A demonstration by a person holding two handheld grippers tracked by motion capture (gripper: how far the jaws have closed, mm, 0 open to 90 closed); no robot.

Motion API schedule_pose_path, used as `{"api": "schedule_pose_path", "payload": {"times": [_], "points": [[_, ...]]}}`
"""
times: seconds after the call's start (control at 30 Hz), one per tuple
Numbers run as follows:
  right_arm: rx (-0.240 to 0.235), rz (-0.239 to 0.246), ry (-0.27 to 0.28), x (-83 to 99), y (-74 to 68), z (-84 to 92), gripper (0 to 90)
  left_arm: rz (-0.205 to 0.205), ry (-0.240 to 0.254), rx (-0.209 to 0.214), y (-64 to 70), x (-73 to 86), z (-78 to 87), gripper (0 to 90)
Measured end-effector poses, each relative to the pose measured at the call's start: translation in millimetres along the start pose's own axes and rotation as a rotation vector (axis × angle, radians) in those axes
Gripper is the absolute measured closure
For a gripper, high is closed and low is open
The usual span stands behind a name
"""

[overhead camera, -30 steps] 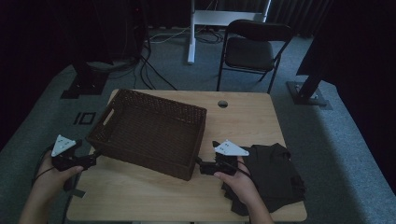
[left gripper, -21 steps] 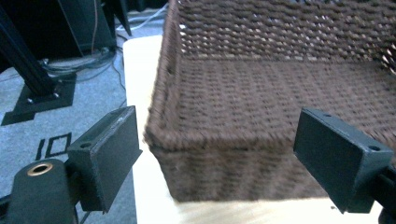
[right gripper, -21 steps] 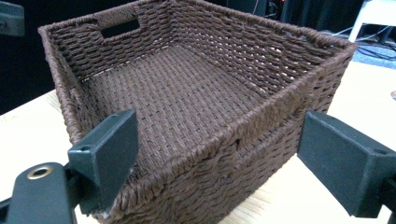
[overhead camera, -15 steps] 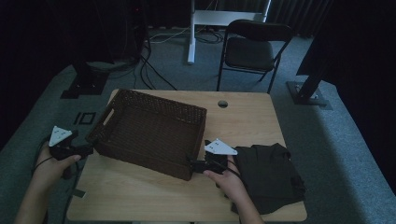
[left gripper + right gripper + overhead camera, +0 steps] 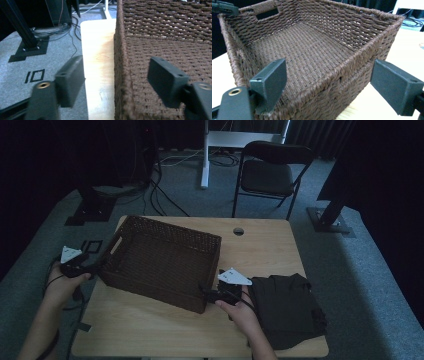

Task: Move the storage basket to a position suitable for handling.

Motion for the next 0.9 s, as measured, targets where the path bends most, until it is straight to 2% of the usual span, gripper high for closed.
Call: {"api": "schedule_pose_path", "payload": {"times": [0.1, 0.2, 0.27, 0.33, 0.4, 0.47, 0.57, 0.63, 0.7, 0.83, 0.9], "points": [[0.012, -0.008, 0.002, -0.4, -2.4, -2.2, 15.5, 0.019, 0.024, 0.005, 1.1, 0.0, -4.9, 39.0], [0.031, -0.014, -0.006, 1.0, -5.4, -4.3, 21.6, -0.011, 0.024, 0.015, 3.9, 2.6, -9.1, 46.5], [0.048, -0.02, -0.006, 1.7, -6.8, -5.8, 24.1, 0.002, 0.034, 0.025, 5.7, 2.9, -10.6, 53.3], [0.064, -0.025, -0.001, 2.2, -6.8, -7.3, 33.0, -0.01, 0.022, 0.027, 7.2, 3.9, -11.8, 58.6], [0.079, -0.009, -0.003, 3.7, -6.3, -8.7, 34.1, -0.024, 0.017, 0.034, 8.9, 5.0, -13.6, 61.9], [0.092, -0.02, -0.006, 5.4, -5.5, -10.3, 36.1, -0.013, 0.006, 0.032, 10.3, 5.6, -14.1, 65.7], [0.096, -0.026, -0.017, 9.8, -5.1, -13.3, 37.0, -0.02, -0.017, 0.042, 12.6, 6.7, -14.1, 68.6], [0.081, -0.035, -0.023, 12.6, -5.3, -15.9, 38.9, -0.045, -0.03, 0.047, 12.7, 8.6, -14.0, 69.8], [0.079, -0.075, -0.035, 15.0, -6.3, -17.0, 41.3, -0.045, -0.027, 0.043, 12.8, 8.8, -13.8, 70.2], [0.093, -0.069, -0.047, 15.0, -6.5, -17.0, 44.9, -0.033, -0.036, 0.024, 14.8, 9.1, -12.4, 71.7], [0.1, -0.063, -0.052, 14.4, -5.3, -17.0, 46.4, -0.058, -0.045, 0.019, 17.0, 9.5, -10.6, 71.7]]}}
Point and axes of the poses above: each handheld gripper's, and its own axes: z roughly backward along the jaws, x roughly out of its underside, y roughly to its right, the point moved 5 cm from there along -z, roughly forward along the jaws, and after that the axes turned 11 degrees about y, right-handed, at the moved point
